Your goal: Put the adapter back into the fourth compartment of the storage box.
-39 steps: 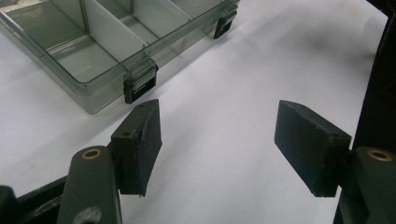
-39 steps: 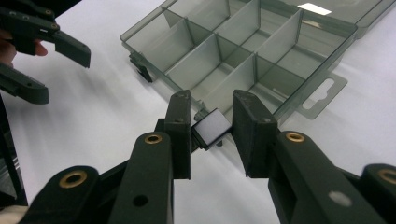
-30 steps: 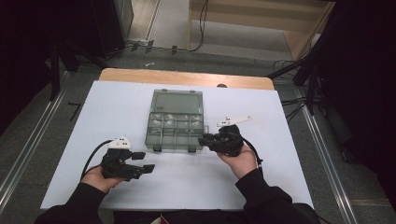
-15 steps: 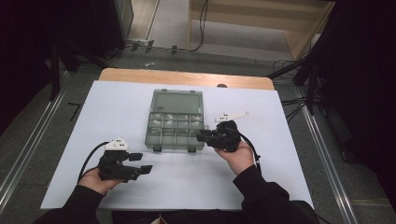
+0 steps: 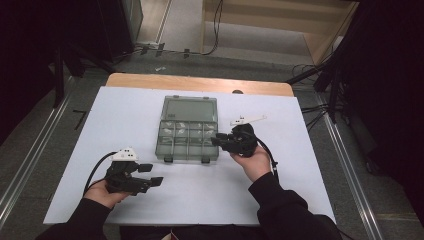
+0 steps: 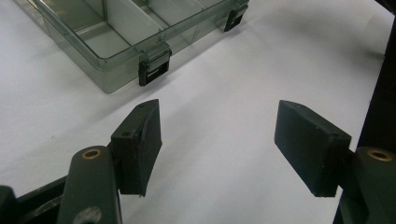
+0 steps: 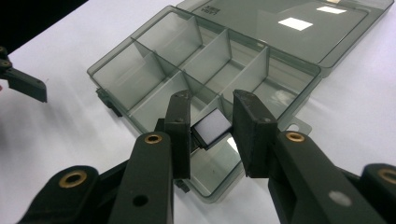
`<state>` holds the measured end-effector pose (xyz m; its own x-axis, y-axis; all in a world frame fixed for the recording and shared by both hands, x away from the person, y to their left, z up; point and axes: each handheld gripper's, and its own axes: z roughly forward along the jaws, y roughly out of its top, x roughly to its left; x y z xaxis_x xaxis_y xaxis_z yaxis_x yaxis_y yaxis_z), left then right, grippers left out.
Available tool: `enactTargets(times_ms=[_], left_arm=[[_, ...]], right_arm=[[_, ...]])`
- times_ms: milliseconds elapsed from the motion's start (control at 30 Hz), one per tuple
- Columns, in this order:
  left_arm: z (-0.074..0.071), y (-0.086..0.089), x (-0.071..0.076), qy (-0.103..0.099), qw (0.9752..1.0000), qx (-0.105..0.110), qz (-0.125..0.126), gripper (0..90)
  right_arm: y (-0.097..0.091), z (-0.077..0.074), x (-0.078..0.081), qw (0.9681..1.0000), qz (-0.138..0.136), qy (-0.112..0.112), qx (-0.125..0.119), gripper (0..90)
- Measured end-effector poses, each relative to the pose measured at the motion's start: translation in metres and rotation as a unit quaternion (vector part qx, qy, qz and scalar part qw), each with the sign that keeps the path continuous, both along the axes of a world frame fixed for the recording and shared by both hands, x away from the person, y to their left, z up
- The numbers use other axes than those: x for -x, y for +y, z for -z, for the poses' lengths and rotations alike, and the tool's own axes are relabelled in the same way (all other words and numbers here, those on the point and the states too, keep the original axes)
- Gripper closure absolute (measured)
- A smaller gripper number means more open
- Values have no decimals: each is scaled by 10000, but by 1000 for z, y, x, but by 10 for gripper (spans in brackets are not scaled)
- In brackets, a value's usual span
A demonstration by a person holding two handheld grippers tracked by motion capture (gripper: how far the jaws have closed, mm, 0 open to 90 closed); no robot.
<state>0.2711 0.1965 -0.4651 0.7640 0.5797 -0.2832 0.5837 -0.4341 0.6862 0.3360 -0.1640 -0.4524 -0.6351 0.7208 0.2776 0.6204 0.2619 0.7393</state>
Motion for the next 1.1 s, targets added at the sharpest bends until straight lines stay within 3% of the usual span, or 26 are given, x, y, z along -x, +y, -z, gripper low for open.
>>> enactTargets(times_ms=[1100], left_arm=[[1, 2, -1, -15, 10000, 5, -25, 325]], right_arm=[[11, 3, -31, 9998, 164, -25, 70, 667]])
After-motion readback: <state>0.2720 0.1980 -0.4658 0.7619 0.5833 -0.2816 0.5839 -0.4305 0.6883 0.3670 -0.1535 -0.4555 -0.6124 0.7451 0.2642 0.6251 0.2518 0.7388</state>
